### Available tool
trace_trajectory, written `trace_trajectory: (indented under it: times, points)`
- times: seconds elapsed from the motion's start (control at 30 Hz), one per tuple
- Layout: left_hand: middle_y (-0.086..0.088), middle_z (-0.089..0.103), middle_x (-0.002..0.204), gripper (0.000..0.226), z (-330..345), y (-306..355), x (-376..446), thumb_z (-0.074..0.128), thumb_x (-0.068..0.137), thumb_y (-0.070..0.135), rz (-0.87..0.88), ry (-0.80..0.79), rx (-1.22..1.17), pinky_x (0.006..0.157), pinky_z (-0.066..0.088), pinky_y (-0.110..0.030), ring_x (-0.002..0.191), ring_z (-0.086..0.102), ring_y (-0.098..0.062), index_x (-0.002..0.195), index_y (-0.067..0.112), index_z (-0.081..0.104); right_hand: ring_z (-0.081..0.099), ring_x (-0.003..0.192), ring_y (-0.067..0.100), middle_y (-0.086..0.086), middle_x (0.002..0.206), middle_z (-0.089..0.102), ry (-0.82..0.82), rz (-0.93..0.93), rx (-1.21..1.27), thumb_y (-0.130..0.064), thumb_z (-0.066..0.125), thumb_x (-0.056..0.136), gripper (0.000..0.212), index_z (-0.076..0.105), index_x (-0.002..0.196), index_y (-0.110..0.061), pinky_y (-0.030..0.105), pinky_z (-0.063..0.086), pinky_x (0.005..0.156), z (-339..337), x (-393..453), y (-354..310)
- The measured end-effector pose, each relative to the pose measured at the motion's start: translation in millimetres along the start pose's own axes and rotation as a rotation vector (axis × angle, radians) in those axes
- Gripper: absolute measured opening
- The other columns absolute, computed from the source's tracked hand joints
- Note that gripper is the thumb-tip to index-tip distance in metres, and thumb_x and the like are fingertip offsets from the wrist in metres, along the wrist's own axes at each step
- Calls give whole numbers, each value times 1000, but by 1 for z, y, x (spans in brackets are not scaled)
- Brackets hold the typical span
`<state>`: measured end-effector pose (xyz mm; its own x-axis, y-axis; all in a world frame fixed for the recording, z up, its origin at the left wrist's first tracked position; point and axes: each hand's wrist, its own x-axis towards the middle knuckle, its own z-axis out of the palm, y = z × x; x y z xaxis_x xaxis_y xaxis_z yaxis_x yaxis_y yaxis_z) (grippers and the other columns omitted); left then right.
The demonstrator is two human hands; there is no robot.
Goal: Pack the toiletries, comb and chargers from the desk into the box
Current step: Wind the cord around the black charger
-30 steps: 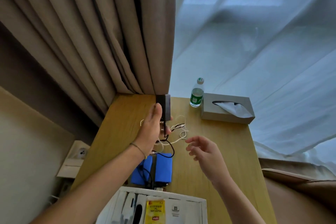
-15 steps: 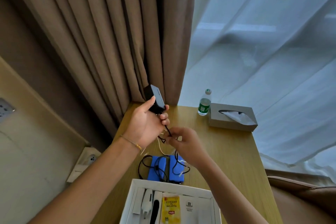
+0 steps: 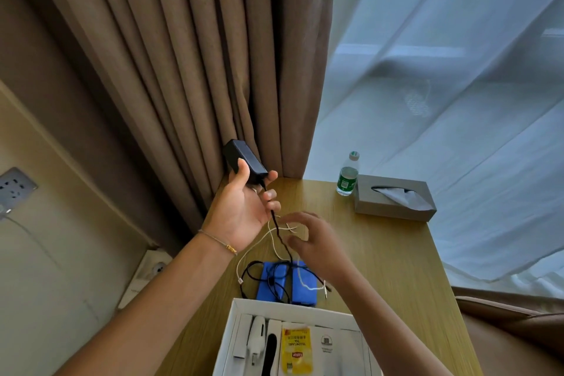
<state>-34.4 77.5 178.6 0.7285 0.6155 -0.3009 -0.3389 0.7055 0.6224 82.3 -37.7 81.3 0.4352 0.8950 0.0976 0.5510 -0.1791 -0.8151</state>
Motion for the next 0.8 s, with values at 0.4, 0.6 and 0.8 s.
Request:
trace_trajectory:
  times: [0.4,0.6,0.8]
  points:
    - [-8,67,86,36,-36,20,-3,62,93,47,303,76,993,44,36,-20,45,46,-4,121,26,53,32,52,13,-5,58,35,-379,147,682,-36,63,95,34,54,66,-21,29,36,59,-49,-10,-21]
    - [12,67,101,39,-48,15,-11,84,75,31,390,-14,1612,77,56,-25,98,64,-5,104,28,58,39,56,13,11,63,40,-245,-10,558,-24,61,95,24,71,86,-4,22,43,57,-83,-7,-46]
    - [16,67,101,49,-24,22,-31,89,70,22,366,-406,1723,75,49,-9,95,60,11,108,28,60,43,57,21,16,66,52,-45,-103,334,-23,61,99,21,74,82,-19,27,41,53,-83,4,-59]
